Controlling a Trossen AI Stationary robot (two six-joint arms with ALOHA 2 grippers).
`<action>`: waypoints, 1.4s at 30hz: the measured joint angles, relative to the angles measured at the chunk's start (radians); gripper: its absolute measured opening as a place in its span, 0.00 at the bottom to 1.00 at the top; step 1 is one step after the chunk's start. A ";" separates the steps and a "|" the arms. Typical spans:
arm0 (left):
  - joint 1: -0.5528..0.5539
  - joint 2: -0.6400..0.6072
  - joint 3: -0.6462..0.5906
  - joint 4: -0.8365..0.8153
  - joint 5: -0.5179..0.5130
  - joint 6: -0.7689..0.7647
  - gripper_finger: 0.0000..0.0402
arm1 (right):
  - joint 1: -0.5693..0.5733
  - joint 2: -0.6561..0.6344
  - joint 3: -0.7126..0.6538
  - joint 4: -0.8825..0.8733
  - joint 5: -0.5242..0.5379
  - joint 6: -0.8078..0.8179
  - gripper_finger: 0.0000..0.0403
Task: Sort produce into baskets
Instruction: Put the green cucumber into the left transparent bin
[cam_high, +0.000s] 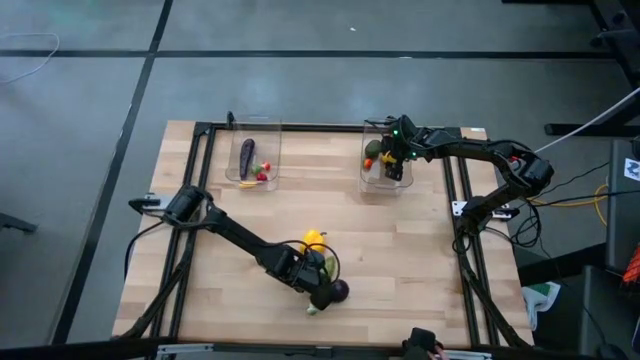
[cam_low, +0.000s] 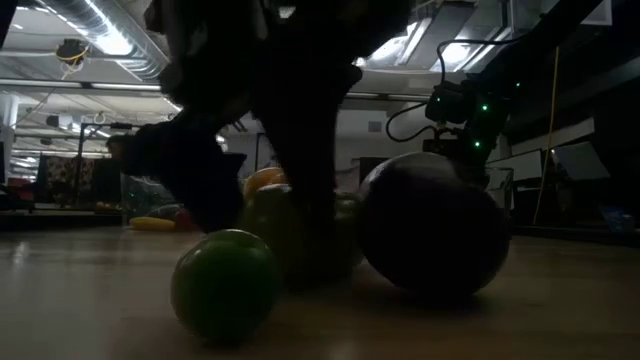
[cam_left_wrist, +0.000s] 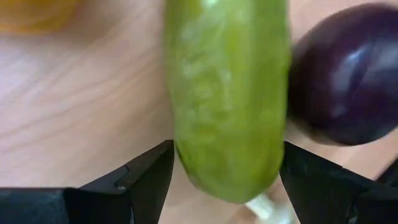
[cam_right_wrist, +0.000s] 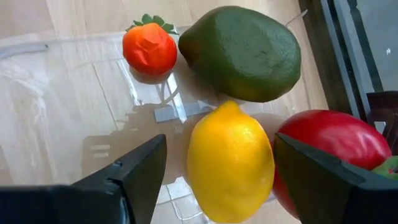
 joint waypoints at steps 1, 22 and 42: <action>0.000 0.003 -0.001 -0.003 0.000 0.000 0.69 | 0.000 0.000 0.000 0.000 0.000 0.000 0.72; 0.000 0.019 0.000 0.003 -0.007 -0.022 0.59 | 0.000 0.000 0.000 -0.001 0.000 0.000 0.72; 0.003 -0.129 0.003 -0.146 -0.013 -0.027 0.52 | 0.000 0.000 0.000 -0.001 0.000 0.000 0.72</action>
